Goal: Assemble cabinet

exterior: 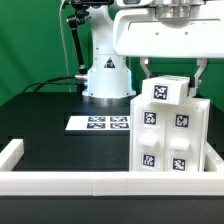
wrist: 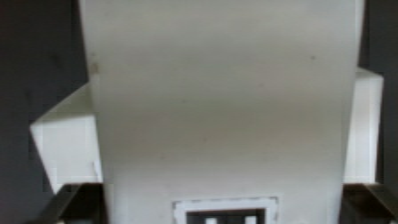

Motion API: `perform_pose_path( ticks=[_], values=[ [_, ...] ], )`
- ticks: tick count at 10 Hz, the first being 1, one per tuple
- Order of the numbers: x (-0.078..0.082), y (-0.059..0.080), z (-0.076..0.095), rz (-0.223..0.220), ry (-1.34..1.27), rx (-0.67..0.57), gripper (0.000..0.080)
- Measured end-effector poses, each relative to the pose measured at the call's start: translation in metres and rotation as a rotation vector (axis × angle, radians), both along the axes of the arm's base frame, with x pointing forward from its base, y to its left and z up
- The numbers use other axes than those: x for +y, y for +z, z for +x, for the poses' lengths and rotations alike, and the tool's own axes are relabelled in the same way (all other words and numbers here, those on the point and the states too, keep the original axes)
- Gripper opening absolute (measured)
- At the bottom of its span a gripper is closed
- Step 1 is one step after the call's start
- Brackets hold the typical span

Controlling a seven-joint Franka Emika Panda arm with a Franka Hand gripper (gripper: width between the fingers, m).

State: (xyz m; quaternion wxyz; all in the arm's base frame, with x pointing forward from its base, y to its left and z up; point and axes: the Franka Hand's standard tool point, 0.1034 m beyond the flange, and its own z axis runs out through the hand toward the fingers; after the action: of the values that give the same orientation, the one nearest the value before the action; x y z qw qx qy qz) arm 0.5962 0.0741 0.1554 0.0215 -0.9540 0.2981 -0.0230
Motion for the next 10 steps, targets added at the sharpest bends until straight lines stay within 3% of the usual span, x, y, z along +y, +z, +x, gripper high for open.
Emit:
perform_pose_path(
  ticks=[3,10],
  values=[
    [0.0077,-0.0003,0.0001,0.037,-0.275,-0.004,0.0557],
    [0.0092,-0.0009,0.0013,0.072,-0.720,0.011,0.0557]
  ],
)
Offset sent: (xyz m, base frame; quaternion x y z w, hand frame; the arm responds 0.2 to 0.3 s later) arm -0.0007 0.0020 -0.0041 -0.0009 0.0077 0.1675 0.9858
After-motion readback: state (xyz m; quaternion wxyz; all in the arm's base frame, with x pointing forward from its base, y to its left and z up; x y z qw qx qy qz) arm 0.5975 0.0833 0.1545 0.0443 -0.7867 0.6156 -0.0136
